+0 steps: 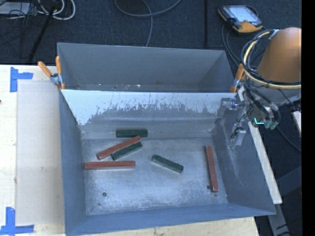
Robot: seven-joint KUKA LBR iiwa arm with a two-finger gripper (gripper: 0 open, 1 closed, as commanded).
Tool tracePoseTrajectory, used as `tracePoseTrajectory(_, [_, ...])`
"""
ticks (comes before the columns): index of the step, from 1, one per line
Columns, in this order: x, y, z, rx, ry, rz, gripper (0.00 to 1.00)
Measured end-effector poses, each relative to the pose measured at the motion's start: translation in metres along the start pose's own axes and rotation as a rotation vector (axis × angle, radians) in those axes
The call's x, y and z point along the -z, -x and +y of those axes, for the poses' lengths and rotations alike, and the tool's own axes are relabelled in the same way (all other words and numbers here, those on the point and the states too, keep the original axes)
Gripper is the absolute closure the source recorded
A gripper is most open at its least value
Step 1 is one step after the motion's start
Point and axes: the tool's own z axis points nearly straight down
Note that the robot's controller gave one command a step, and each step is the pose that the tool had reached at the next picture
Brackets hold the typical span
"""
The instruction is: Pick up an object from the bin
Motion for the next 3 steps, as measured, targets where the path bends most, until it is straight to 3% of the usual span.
tracePoseTrajectory(1, [0.005, 0.001, 0.001, 0.002, -0.001, -0.008, 0.00])
tracePoseTrajectory(2, [-0.046, 0.005, 0.000, -0.006, -0.003, -0.014, 0.00])
tracePoseTrajectory(3, [-0.074, -0.020, -0.007, -0.055, 0.001, -0.002, 0.00])
